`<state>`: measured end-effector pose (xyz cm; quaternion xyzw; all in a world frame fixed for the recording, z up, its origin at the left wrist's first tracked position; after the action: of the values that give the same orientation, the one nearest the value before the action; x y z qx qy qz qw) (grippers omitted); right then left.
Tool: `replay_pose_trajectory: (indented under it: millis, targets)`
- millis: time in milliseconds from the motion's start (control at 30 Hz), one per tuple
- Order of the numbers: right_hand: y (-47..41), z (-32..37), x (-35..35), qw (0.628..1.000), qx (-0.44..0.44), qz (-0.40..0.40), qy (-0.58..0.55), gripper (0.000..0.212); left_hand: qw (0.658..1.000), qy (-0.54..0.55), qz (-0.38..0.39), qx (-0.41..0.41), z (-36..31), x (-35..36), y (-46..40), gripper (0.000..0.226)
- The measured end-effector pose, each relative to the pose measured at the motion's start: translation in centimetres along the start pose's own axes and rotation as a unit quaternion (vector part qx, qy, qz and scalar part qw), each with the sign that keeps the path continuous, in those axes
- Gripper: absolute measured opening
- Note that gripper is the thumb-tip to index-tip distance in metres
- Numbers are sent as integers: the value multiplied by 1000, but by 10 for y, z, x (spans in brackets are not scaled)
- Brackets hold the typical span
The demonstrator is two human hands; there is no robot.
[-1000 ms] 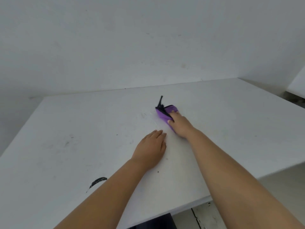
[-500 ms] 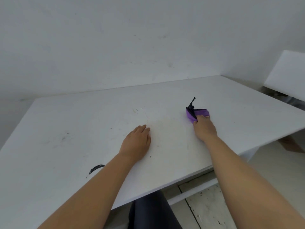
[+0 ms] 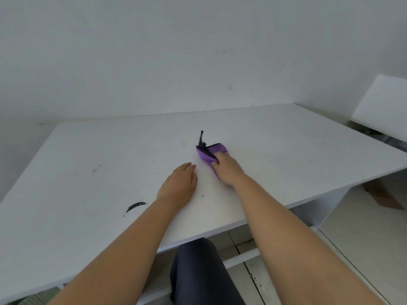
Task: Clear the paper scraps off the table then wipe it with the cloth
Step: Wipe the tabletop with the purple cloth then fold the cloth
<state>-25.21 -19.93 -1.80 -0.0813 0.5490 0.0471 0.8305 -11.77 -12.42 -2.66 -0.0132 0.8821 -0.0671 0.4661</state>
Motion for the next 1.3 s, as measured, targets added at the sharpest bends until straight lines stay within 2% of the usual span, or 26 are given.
replay_pose_trajectory:
  millis: [200, 367, 500, 600, 700, 833, 900, 967, 1100, 1233, 1300]
  targets:
    - [26, -78, -47, 995, 61, -68, 35, 36, 1000, 3, 1, 6, -3, -2, 6, 44]
    - [61, -138, -62, 969, 204, -123, 69, 38, 1000, -1, 0, 6, -3, -3, 9, 44]
    - [81, -140, -63, 939, 313, -118, 83, 40, 1000, 3, -3, 6, -2, -3, 12, 44]
    - [84, -112, -51, 948, 285, -112, 87, 40, 1000, -1, -3, 6, -3, -3, 12, 44]
    - [84, -72, -32, 974, 175, -98, 105, 40, 1000, -7, -1, 13, -5, -2, 14, 44]
    - [102, -38, -19, 993, 39, -81, 71, 37, 1000, -8, -4, 12, -5, -2, 15, 44]
    - [112, -33, -20, 997, -27, -65, 45, 35, 1000, -6, -6, 13, -5, -3, 15, 45]
    - [114, -43, -27, 997, -52, -41, 26, 34, 1000, -3, -7, 16, -5, -4, 15, 44]
    - [97, -100, -52, 997, 10, -55, 55, 32, 1000, 3, -5, 17, -6, -4, 16, 44]
    - [85, -165, -73, 979, 173, -90, 58, 37, 1000, -1, -8, 26, -10, -4, 12, 44]
    - [74, -175, -71, 972, 211, -75, 74, 41, 999, 2, -11, 36, -18, -4, 5, 43]
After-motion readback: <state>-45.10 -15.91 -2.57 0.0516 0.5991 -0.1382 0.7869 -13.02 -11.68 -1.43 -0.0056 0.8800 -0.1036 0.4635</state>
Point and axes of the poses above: each hand's wrist, its own y-axis away from the middle knuckle, its own x-axis out of the palm, z = x × y, the point moved 9 cm from there along -y, towards the middle knuckle, and after that the axes turned 6 degrees about y, right-handed, at the moved point
